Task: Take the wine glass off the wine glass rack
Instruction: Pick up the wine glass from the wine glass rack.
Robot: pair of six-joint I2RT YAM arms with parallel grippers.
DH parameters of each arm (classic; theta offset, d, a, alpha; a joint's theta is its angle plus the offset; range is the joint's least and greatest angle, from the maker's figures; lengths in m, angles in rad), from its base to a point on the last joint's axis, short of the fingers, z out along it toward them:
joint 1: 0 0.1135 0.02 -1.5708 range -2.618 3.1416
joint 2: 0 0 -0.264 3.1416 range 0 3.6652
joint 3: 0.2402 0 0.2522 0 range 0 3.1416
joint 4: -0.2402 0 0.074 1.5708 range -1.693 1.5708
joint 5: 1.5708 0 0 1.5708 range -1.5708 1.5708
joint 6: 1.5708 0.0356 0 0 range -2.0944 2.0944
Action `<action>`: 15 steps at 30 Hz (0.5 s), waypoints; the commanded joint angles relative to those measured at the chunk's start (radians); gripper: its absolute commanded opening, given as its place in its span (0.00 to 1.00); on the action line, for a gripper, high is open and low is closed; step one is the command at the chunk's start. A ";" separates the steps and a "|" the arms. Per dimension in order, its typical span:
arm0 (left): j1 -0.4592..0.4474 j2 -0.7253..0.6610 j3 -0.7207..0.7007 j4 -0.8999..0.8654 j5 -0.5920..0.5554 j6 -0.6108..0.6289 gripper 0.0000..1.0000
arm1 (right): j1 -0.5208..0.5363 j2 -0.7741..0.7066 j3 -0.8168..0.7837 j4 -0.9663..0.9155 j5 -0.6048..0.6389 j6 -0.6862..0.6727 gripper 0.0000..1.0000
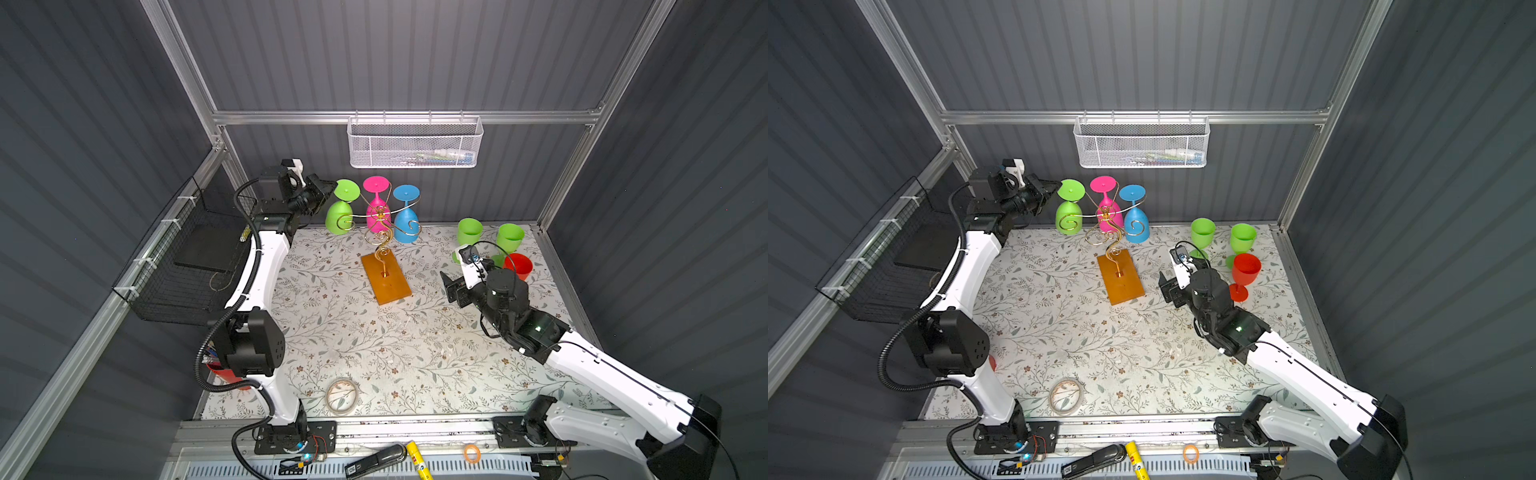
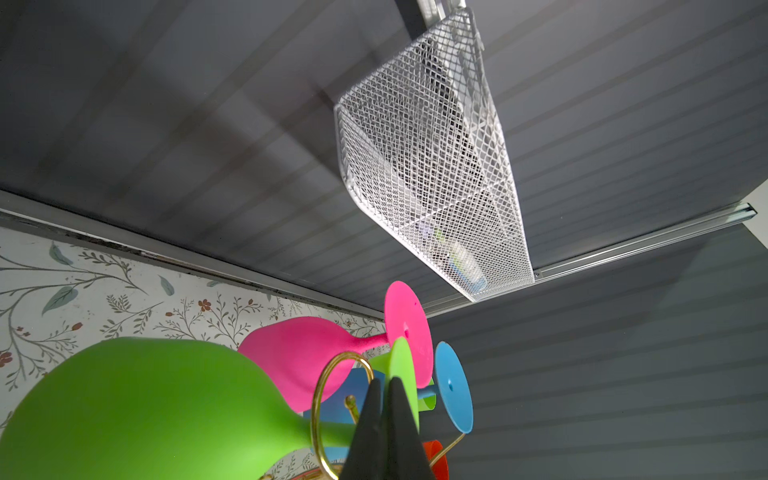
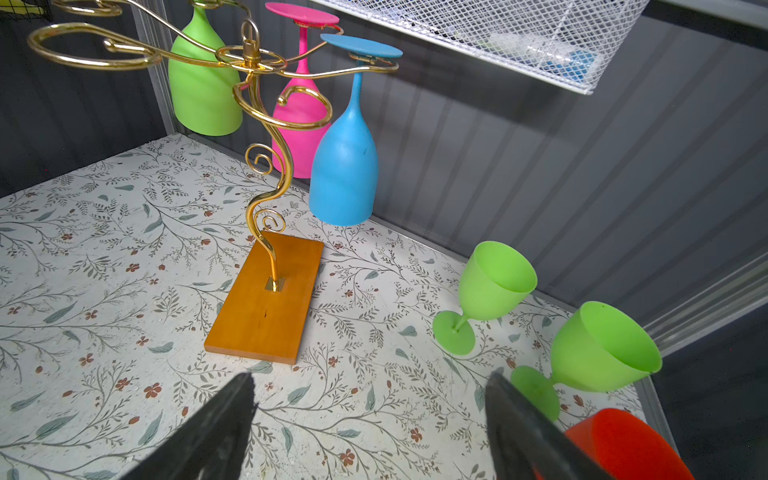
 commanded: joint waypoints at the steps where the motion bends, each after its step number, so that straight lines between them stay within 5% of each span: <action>1: -0.002 0.027 0.040 0.042 -0.001 -0.018 0.00 | 0.004 -0.013 0.014 -0.014 0.012 0.006 0.86; 15: -0.019 0.084 0.029 0.206 0.048 -0.092 0.00 | 0.003 -0.007 0.017 -0.012 0.010 0.000 0.86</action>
